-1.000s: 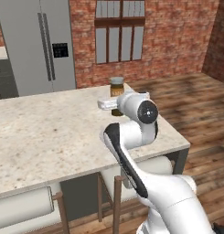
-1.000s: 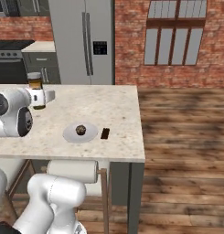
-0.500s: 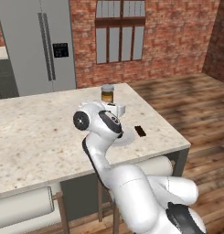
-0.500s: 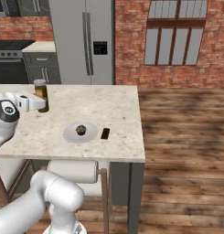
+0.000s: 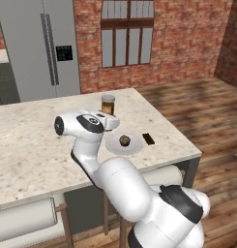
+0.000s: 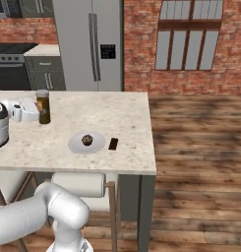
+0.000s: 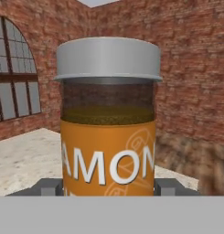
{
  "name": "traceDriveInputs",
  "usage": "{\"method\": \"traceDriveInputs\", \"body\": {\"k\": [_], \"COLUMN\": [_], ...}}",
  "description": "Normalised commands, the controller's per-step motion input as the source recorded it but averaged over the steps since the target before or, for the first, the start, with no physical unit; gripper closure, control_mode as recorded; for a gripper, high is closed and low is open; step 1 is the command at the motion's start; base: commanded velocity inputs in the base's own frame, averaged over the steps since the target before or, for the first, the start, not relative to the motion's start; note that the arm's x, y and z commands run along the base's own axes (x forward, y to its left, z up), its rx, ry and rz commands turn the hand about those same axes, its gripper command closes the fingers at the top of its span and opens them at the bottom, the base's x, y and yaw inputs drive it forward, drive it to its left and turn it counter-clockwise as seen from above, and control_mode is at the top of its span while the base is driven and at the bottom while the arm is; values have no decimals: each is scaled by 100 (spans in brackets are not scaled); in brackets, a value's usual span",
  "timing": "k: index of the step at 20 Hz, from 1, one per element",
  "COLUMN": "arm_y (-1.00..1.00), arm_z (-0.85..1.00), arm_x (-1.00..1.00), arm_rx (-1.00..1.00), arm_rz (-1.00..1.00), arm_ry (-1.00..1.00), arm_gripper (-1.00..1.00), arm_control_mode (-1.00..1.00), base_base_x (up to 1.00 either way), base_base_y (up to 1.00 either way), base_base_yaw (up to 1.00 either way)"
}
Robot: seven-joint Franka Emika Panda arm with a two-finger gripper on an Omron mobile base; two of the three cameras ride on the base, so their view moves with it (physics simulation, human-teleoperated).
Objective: Take the cinnamon bottle from the cabinet and place it on the dining table, next to the plate with the cupcake. Then take the chocolate from the dining counter and place it on the cupcake plate.
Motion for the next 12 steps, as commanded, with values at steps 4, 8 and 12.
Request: {"method": "traceDriveInputs", "body": {"k": [4,8,12], "arm_y": [0,-13,-20], "arm_z": [-68,-82,-68], "arm_x": [3,7,14], "arm_rx": [0,0,1], "arm_rz": [-11,-14,-12], "arm_ry": [3,0,0], "arm_gripper": [100,100,100], "arm_control_mode": [-100,-100,-100], "base_base_x": [0,0,0], "base_base_y": [0,0,0], "base_base_yaw": [0,0,0]}}
